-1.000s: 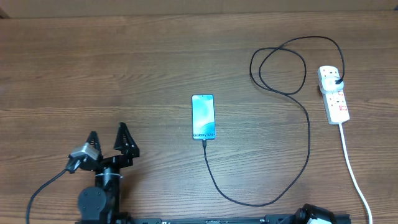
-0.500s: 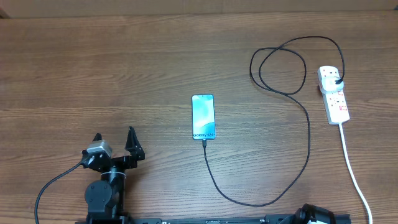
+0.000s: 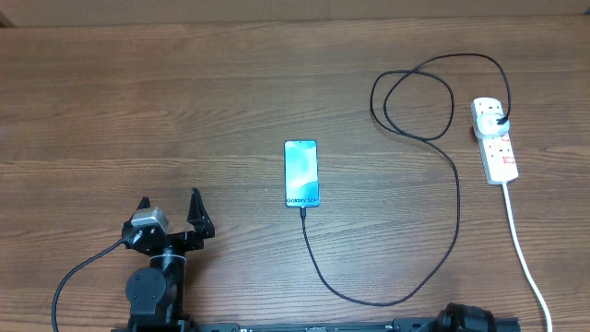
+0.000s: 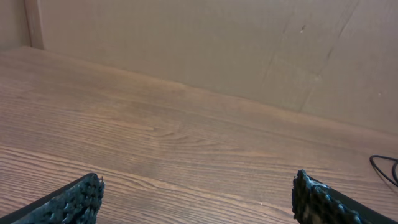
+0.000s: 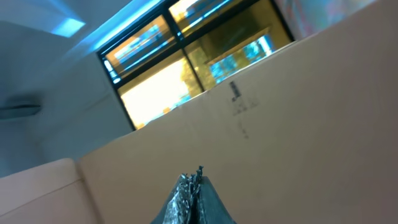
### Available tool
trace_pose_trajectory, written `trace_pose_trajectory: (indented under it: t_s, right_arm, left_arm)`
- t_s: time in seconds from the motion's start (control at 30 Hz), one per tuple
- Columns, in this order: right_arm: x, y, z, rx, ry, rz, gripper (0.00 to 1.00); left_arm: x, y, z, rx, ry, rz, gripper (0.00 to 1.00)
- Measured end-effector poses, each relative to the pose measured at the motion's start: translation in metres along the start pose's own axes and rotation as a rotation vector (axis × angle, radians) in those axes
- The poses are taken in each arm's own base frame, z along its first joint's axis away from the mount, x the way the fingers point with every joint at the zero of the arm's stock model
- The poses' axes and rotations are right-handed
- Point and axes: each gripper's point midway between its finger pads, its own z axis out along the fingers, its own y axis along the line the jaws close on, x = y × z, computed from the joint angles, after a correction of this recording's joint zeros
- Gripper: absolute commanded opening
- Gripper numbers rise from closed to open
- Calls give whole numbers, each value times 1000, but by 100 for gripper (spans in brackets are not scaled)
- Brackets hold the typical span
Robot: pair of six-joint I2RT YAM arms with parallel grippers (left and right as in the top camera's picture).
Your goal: Plug charger to phone and switch on socket
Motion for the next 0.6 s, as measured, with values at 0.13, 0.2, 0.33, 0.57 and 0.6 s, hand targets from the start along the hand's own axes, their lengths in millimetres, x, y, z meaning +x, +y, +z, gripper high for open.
trace_pose_trajectory:
  t_s: [0.13, 0.2, 0.33, 0.57, 0.6]
  right_arm:
    - [1, 4, -2, -37, 17, 21, 4]
    - [1, 5, -4, -44, 20, 26, 4]
    - [0, 6, -5, -49, 17, 26, 4]
    - [-1, 7, -7, -51, 14, 25, 4]
    - [0, 7, -7, -51, 15, 25, 4]
  left_arm:
    - [-1, 4, 0, -17, -4, -1, 100]
    - [-2, 9, 0, -36, -9, -3, 100]
    - [-3, 12, 0, -49, -12, -4, 100]
    - [-3, 12, 0, -49, -12, -4, 100]
    - [-3, 12, 0, -49, -12, -4, 100]
